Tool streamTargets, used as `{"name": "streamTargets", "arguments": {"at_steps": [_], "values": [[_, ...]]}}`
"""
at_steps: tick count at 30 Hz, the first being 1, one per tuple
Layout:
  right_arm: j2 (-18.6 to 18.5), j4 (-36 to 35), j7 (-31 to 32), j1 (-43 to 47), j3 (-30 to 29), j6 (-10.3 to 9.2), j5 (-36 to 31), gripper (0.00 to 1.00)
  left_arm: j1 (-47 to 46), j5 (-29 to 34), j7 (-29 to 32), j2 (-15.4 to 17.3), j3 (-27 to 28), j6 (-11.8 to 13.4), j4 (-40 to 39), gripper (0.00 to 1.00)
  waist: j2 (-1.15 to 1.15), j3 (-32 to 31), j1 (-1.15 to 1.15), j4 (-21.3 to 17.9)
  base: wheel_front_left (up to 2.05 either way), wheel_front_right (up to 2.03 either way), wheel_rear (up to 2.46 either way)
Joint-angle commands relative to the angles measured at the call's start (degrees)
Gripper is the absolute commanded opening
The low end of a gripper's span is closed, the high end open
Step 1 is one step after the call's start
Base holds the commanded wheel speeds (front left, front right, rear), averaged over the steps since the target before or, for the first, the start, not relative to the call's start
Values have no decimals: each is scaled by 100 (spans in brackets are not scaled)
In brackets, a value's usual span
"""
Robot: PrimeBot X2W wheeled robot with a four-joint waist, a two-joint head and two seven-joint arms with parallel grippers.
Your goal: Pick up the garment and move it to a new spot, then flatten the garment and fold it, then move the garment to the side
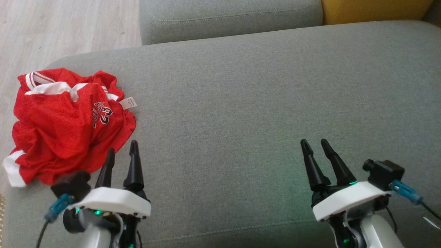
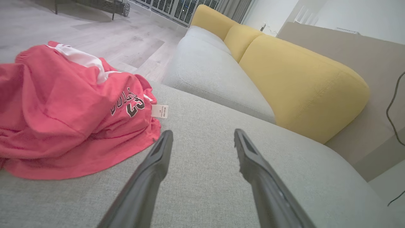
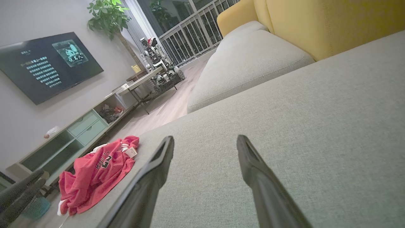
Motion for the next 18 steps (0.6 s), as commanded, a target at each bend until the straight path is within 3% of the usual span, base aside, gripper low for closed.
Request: {"name": "streamTargets", "arguments": {"at_steps": [1,18], "values": [[-47,-241,-106,-336,147,-1,-252,100,-334,260,-98,98,41,63,-278,100,0,1,0,1,0,0,0],[-55,-454,-375,-391,49,-1,-1385,100,-350,1298,-365,147,-273,229,-263,100,0,10,0,22,0,0,0]]}}
